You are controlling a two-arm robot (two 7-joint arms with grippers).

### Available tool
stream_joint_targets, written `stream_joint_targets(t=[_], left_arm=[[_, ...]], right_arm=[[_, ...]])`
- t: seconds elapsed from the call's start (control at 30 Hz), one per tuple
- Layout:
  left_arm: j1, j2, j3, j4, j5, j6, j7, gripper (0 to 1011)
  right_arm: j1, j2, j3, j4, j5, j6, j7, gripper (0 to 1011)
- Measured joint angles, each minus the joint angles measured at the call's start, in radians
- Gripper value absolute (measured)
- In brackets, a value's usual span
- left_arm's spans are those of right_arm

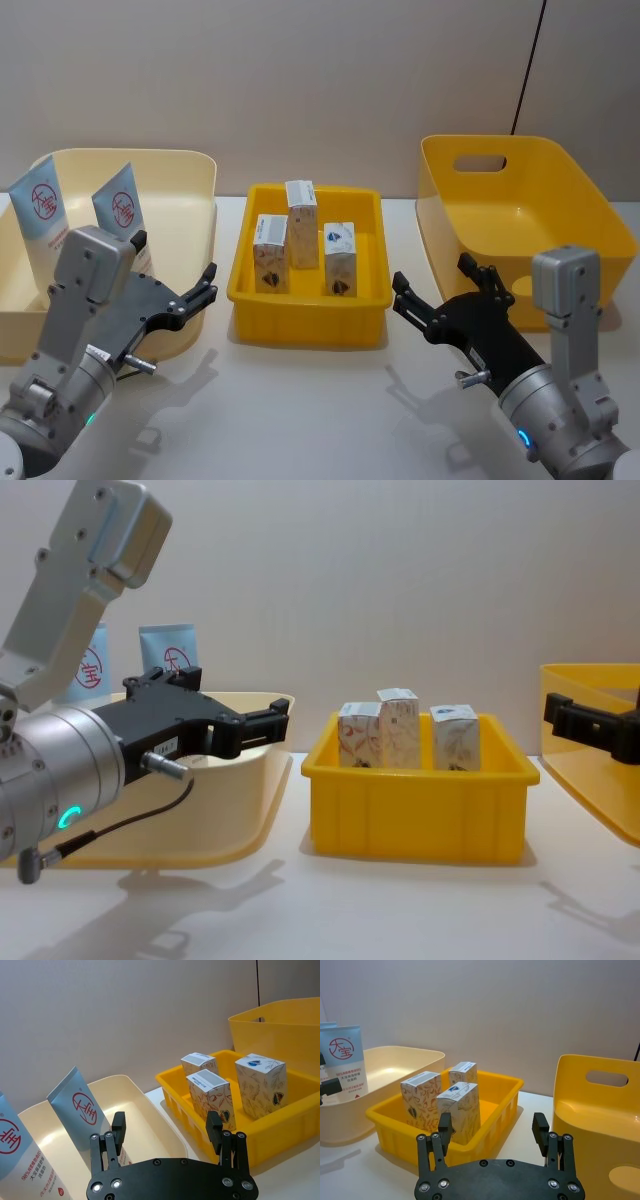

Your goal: Bimanual collaborative sorting of washing and personal care products

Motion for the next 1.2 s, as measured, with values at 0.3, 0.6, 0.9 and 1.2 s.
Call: stream_joint_targets(t=[0.3,0.6,0.9,1.2], left_arm=[[0.0,0.0,0.0,0.0,0.0,0.0,0.0,1000],[0.0,0.0,0.0,0.0,0.0,0.0,0.0,1000],[0.0,0.0,0.0,0.0,0.0,0.0,0.0,1000],[0.0,0.0,0.0,0.0,0.0,0.0,0.0,1000]], right_arm=[[0.0,0.0,0.0,0.0,0.0,0.0,0.0,1001],[0.0,0.0,0.0,0.0,0.0,0.0,0.0,1001],[0.0,0.0,0.0,0.0,0.0,0.0,0.0,1001],[0.0,0.0,0.0,0.0,0.0,0.0,0.0,1001]])
